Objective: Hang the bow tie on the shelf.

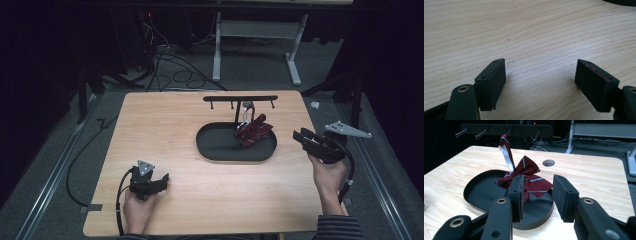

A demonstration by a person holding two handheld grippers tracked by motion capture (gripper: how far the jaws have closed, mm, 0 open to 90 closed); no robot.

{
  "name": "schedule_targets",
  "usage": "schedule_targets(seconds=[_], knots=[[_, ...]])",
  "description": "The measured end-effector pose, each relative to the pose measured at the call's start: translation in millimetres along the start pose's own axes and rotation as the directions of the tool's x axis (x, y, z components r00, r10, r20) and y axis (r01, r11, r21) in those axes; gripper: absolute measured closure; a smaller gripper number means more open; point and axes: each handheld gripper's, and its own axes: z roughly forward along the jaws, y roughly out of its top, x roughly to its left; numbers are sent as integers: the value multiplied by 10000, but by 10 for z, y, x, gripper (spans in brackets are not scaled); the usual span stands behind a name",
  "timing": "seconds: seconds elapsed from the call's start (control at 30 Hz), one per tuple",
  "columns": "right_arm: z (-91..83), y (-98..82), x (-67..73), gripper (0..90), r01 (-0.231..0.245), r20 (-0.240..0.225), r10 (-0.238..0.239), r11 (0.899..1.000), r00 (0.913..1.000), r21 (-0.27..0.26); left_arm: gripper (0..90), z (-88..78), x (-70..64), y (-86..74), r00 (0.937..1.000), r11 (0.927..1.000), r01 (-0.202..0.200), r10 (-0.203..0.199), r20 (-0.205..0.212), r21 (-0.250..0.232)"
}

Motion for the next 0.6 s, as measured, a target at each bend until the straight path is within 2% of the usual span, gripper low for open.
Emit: schedule_targets(seconds=[0.6], knots=[[-109, -212, -1, 630, -151, -63, 152, 9999, 9999, 37, 253, 0, 0, 0, 10000, 10000, 0, 0, -1, 0]])
